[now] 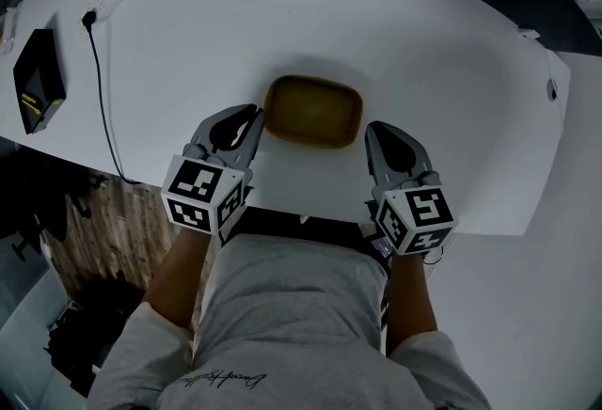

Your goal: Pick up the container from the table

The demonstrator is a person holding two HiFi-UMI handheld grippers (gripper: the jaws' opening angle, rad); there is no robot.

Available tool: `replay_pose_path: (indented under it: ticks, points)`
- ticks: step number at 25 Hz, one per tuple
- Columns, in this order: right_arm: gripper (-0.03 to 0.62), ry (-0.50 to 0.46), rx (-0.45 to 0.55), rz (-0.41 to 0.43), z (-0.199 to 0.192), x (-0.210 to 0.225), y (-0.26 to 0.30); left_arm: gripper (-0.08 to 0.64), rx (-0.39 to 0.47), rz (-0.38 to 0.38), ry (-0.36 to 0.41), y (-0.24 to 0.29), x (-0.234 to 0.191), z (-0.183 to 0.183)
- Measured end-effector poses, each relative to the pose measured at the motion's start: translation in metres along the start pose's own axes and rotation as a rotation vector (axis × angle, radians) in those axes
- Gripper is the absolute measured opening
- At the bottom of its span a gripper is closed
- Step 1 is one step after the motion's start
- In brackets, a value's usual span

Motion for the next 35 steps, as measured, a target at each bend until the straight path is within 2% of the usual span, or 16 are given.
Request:
replay_pose_path:
  ticks: [10,23,35]
  points:
    - [0.076,0.021,-0.040,-0.001,-0.014,0.007,0.024,0.075,-0.064,-0.019,-0.002,0.027,-0.006,-0.011]
    - [0.112,0.048,-0.083,-0.017,-0.026,0.008,0.042,0.098,-0.101,-0.041,-0.006,0.041,-0.010,-0.020]
    - [0.115,0.061,-0.105,-0.026,-0.029,0.009,0.052,0.101,-0.121,-0.072,-0.012,0.052,-0.009,-0.022]
Point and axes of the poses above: the fingertips, and each gripper's own axes: y forward along the fingers, x to its right, z out of its top, the point moved 1 cm from there along -y, backward along the fingers, and after that the axes turned 12 degrees about -x, right-handed, at the moved point
